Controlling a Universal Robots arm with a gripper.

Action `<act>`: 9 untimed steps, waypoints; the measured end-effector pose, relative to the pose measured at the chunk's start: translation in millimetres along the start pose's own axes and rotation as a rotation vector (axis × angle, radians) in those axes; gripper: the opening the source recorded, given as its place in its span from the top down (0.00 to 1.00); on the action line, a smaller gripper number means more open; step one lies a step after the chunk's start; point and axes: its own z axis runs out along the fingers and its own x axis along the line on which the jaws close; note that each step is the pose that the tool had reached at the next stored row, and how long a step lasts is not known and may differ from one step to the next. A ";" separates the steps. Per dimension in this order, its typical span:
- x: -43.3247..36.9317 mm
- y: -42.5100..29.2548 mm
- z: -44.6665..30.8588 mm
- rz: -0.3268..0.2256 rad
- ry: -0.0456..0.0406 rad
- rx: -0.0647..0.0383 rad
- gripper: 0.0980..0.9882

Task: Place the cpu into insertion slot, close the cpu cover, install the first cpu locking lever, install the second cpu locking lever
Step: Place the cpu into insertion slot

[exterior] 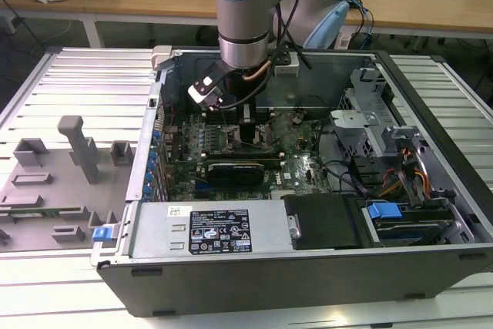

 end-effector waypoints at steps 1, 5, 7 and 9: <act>0.0 0.0 -0.2 0.000 -0.0001 0.000 0.52; 0.0 0.4 -3.9 -0.001 0.0003 0.000 0.52; 0.0 0.3 -3.9 -0.001 0.0002 0.000 0.52; 0.0 0.3 -3.6 -0.003 0.0001 0.000 0.52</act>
